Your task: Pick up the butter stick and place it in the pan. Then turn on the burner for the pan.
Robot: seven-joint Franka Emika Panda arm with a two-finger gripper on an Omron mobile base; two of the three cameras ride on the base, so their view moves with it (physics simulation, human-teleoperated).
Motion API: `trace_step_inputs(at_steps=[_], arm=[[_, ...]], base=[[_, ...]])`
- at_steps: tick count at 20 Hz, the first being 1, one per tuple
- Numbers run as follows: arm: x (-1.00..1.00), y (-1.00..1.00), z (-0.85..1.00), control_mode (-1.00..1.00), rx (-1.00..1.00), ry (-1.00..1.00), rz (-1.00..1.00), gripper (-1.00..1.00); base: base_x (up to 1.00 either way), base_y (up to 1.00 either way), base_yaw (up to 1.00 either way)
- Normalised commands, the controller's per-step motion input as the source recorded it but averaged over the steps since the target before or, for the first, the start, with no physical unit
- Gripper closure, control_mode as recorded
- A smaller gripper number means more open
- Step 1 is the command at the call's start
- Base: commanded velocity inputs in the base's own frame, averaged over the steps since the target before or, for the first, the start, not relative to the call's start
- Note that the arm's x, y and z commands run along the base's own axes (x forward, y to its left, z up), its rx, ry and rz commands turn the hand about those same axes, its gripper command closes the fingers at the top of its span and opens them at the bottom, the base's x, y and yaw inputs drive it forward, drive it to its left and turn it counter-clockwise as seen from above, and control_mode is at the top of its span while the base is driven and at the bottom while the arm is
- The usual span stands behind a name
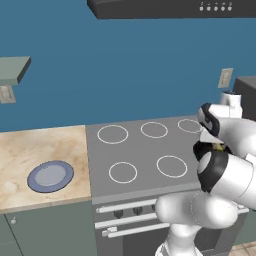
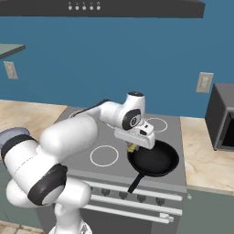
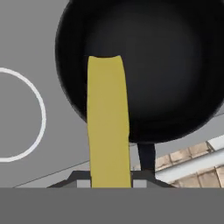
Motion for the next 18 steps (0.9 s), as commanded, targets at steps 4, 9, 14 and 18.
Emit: trace_step_inputs(at_steps=[4, 9, 14, 18], arm=[[0.00, -0.50, -0.48, -1.00, 0.01, -0.03, 0.01, 1.00], [0.01, -0.29, -0.28, -1.00, 0.02, 0.00, 0.00, 1.00], [0.05, -0.22, -0.31, -1.00, 0.00, 0.00, 0.00, 1.00], [0.03, -0.08, -0.34, -1.00, 0.00, 0.00, 0.00, 1.00]], base=[[0.00, 0.00, 0.00], [0.00, 0.00, 0.00], [0.00, 0.00, 0.00], [0.00, 0.00, 0.00]])
